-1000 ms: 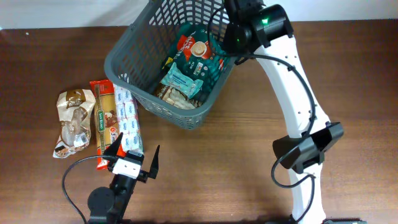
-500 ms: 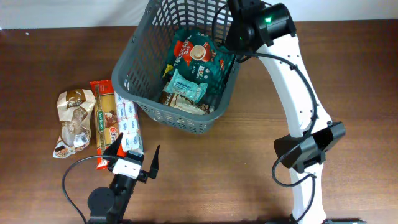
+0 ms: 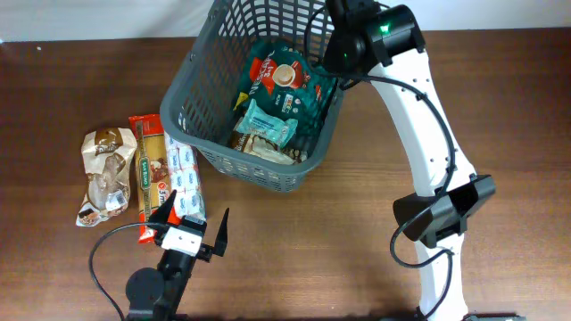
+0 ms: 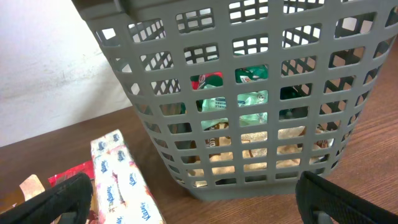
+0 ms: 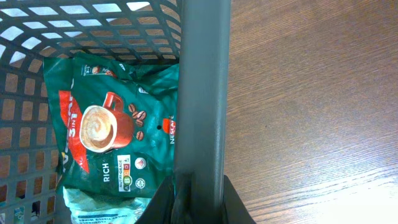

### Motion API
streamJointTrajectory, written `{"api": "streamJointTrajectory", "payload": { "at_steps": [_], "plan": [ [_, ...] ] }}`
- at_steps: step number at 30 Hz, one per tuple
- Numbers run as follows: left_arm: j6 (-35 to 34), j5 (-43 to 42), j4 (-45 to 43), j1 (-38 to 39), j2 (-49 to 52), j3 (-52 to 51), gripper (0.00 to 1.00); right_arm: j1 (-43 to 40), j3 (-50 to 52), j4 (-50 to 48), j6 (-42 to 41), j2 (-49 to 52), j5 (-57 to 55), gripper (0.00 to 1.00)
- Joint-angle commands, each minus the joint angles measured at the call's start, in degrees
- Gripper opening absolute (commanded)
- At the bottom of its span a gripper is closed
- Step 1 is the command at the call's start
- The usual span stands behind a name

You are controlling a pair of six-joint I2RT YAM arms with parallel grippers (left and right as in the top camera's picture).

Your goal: Pack container

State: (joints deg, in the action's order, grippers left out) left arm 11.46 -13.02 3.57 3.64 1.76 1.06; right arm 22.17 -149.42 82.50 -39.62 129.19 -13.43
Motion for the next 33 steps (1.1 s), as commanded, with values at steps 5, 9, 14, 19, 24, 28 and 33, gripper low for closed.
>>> {"api": "streamJointTrajectory", "payload": {
  "at_steps": [5,9,14,19,24,28,33],
  "plan": [
    [-0.3,0.4,-0.1,0.2,0.2,-0.5,0.99,0.7,-3.3,-1.6,1.1,-1.9,-3.8,0.04],
    [-0.3,0.4,-0.1,0.2,0.2,-0.5,0.99,0.7,-4.8,-1.5,-3.2,-1.9,-4.9,0.04],
    [-0.3,0.4,-0.1,0.2,0.2,-0.5,0.99,0.7,-5.1,-1.5,-7.6,-1.9,-4.2,0.04],
    [-0.3,0.4,-0.1,0.2,0.2,-0.5,0.99,0.6,-5.6,1.4,-7.5,-1.9,-10.6,0.04],
    [-0.3,0.4,-0.1,0.2,0.2,-0.5,0.99,0.6,-5.9,2.9,-10.6,-1.9,-12.7,0.04],
    [-0.3,0.4,-0.1,0.2,0.2,-0.5,0.99,0.8,-5.9,3.1,-10.8,-1.9,-12.2,0.04],
    [-0.3,0.4,-0.1,0.2,0.2,-0.5,0.99,1.0,-5.9,4.5,-10.8,-1.9,-14.7,0.04]
  ]
}}
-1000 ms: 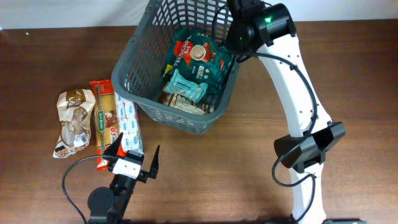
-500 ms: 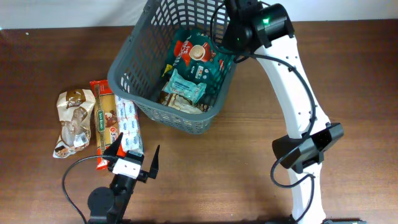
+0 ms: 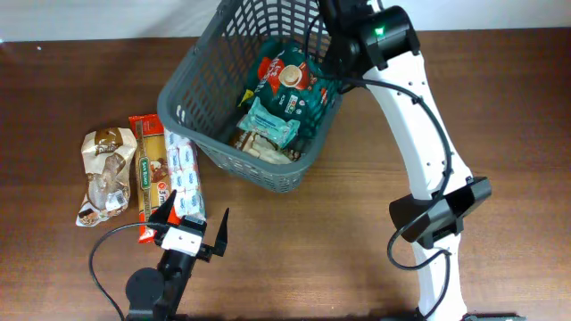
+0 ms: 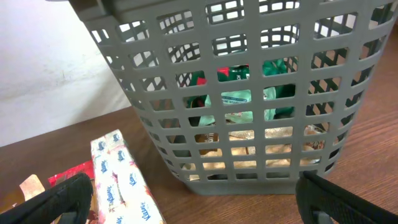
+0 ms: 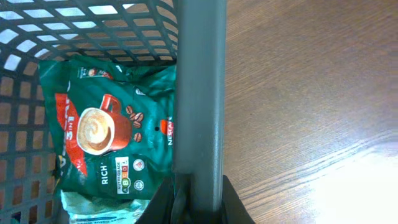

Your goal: Pack container

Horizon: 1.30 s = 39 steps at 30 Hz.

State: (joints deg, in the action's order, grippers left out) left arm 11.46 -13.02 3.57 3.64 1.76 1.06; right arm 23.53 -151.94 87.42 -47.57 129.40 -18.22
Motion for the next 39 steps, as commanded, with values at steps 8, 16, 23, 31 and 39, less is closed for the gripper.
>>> {"api": "streamJointTrajectory", "payload": {
  "at_steps": [8,16,23,31,39],
  "plan": [
    [-0.3,0.4,-0.1,0.2,0.2,-0.5,0.99,-0.3,-3.4,-0.7,-2.9,-2.1,-14.4,0.04],
    [-0.3,0.4,-0.1,0.2,0.2,-0.5,0.99,-0.3,-3.4,0.7,-3.2,-2.2,-7.2,0.04],
    [-0.3,0.4,-0.1,0.2,0.2,-0.5,0.99,-0.3,-3.4,3.9,-14.4,-2.2,-9.7,0.04],
    [-0.3,0.4,-0.1,0.2,0.2,-0.5,0.99,-0.3,-3.3,9.9,-36.1,-2.2,-10.9,0.04],
    [-0.3,0.4,-0.1,0.2,0.2,-0.5,0.99,1.3,-3.3,9.9,-48.0,-2.2,-10.7,0.04]
  ]
}}
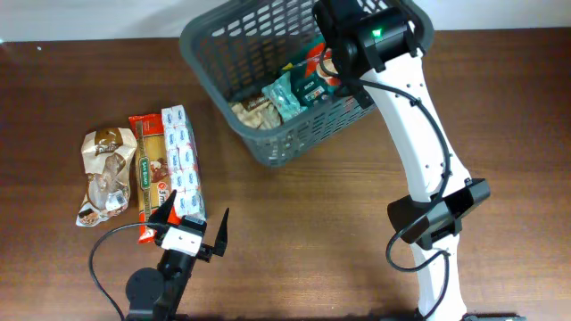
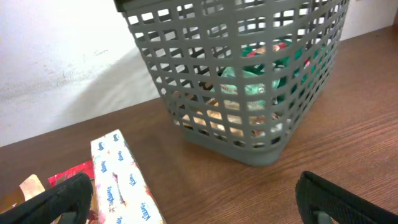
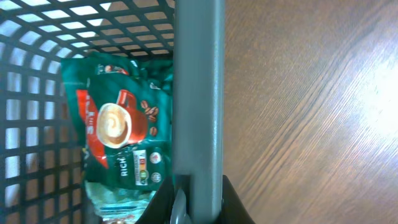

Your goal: Pack container

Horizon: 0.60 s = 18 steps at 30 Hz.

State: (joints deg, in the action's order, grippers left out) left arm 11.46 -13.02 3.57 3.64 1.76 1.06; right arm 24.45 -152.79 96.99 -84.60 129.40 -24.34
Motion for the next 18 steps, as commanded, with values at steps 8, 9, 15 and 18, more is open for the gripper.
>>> {"api": "streamJointTrajectory", "payload": {
  "at_steps": [8,9,15,18],
  "plan": [
    [-0.3,0.4,-0.1,0.2,0.2,-0.5,0.99,4.1,-2.5,0.3,-16.9,-2.2,-4.6,0.04],
    [-0.3,0.4,-0.1,0.2,0.2,-0.5,0.99,4.6,-2.5,0.3,-16.9,-2.2,-4.6,0.04],
    [-0.3,0.4,-0.1,0.2,0.2,-0.5,0.99,7.8,-2.5,0.3,-21.2,-2.2,-4.8,0.04],
    [-0.3,0.4,-0.1,0.2,0.2,-0.5,0.99,8.0,-2.5,0.3,-24.8,-2.2,-4.3,0.04]
  ]
}}
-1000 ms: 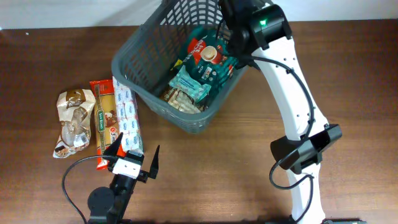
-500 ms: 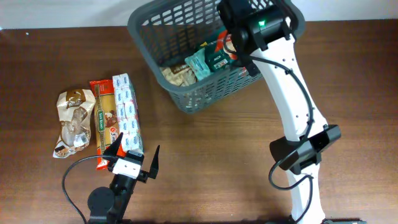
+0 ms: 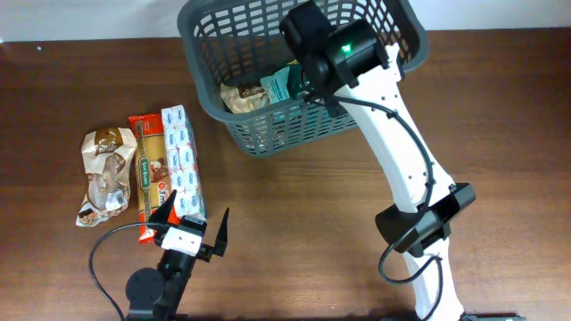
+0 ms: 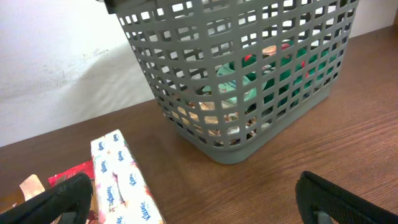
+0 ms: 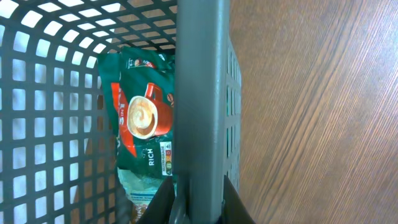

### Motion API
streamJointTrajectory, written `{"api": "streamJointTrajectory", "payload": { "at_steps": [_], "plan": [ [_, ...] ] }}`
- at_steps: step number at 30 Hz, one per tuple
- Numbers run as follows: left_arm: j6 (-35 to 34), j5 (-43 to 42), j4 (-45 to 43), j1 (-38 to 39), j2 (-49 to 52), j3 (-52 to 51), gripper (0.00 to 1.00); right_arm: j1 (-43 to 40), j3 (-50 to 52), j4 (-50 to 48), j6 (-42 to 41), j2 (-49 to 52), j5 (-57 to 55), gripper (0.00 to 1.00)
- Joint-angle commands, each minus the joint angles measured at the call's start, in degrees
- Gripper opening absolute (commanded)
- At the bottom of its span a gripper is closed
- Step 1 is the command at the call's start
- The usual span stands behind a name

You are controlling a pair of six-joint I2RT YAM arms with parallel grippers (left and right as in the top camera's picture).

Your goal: Pack container

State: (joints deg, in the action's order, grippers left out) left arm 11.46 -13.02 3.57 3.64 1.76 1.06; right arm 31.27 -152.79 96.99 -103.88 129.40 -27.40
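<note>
The grey mesh basket (image 3: 268, 134) stands at the back middle of the table, with my right gripper (image 5: 198, 186) shut on its rim (image 5: 199, 93). Inside lie a green coffee packet (image 5: 140, 118), a teal packet (image 3: 284, 82) and a tan packet (image 3: 236, 96). On the table to the left lie a Kleenex tissue pack (image 3: 183, 169), a red pasta packet (image 3: 149, 174) and a brown bag (image 3: 105, 174). My left gripper (image 3: 194, 218) stays open near the front edge, just in front of the tissue pack (image 4: 121, 180), with nothing between its fingers.
A white wall (image 4: 62, 56) rises behind the table's far edge. Bare wooden tabletop (image 3: 303, 232) stretches between the basket and the front edge. My right arm's white links (image 3: 401, 160) run from the front right up to the basket.
The basket, held by its rim in my right gripper, has shifted left along the back of the table and turned. The packets inside slid. My left gripper has not moved.
My right gripper was shut on the rim of the basket, which sat tilted close to the tissue pack. The basket then stood a little farther back, later at the back right away from the loose packets, and now at the back middle.
</note>
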Motion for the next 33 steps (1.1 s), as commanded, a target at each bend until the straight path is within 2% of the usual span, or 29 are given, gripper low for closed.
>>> {"api": "streamJointTrajectory", "payload": {
  "at_steps": [1,10,20,33],
  "plan": [
    [-0.3,0.4,-0.1,0.2,0.2,-0.5,0.99,1.1,-2.5,0.3,-6.7,-2.2,-0.8,0.04],
    [-0.3,0.4,-0.1,0.2,0.2,-0.5,0.99,1.1,-2.5,0.3,-15.6,-2.2,1.1,0.04],
    [-0.3,0.4,-0.1,0.2,0.2,-0.5,0.99,1.1,-2.4,-1.9,-15.6,-2.0,1.5,0.04],
    [-0.3,0.4,-0.1,0.2,0.2,-0.5,0.99,1.0,-2.4,-9.9,-15.6,-2.0,3.5,0.04]
  ]
}}
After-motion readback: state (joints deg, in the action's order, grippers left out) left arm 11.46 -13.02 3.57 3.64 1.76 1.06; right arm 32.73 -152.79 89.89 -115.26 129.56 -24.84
